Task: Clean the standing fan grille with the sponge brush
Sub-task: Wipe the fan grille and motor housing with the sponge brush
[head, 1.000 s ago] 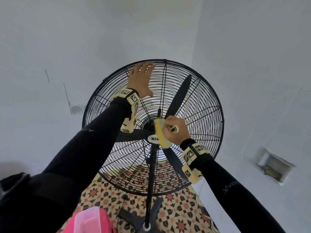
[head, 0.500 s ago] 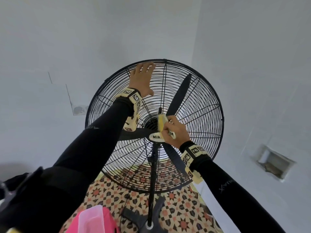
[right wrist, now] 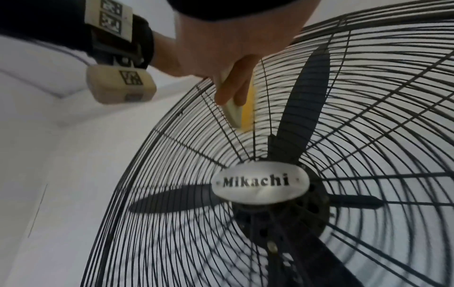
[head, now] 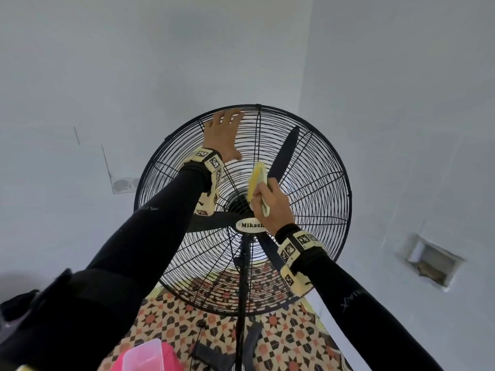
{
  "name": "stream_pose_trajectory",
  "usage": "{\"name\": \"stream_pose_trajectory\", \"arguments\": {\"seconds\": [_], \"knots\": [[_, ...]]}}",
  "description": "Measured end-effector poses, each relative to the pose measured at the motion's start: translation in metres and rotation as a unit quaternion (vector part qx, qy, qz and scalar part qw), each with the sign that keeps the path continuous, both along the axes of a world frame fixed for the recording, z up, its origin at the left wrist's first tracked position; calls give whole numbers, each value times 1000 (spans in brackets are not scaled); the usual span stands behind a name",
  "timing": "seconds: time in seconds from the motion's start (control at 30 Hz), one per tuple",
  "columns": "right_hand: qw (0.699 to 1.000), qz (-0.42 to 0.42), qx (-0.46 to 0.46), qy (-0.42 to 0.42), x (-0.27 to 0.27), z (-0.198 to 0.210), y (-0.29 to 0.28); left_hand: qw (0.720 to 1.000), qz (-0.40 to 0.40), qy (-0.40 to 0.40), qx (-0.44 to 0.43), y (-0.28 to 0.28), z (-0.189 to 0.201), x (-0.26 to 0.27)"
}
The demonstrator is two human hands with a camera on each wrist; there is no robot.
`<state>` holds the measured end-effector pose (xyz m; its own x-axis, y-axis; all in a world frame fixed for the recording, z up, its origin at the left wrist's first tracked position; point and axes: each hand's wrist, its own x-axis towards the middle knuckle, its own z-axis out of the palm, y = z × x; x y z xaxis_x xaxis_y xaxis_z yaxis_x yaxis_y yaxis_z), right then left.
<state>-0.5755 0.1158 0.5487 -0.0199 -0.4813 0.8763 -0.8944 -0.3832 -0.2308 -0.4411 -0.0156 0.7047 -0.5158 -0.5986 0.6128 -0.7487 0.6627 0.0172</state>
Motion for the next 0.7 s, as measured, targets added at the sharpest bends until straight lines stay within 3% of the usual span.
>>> {"name": "stream_pose_trajectory", "arguments": {"seconds": [0.13, 0.3, 0.43, 0.5, 0.63, 0.7], "knots": [[996, 5, 88, 21, -3, -8, 2, 1000, -2, 1, -5, -2, -3, 0], [999, -34, -13, -36, -1, 14, 6, 1000, -4, 3, 2, -2, -2, -2], [986, -16, 125, 110, -4, -26, 9, 1000, -6, 0, 4, -1, -1, 1], [975, -17, 150, 161, -2, -26, 13, 1000, -12, 0, 6, 0, -1, 1], [997, -66, 28, 26, 5, 5, 9, 1000, -12, 6, 3, 0, -2, 0], [997, -45, 64, 13, 6, 5, 5, 1000, -10, 11, 0, -2, -2, 0]]}}
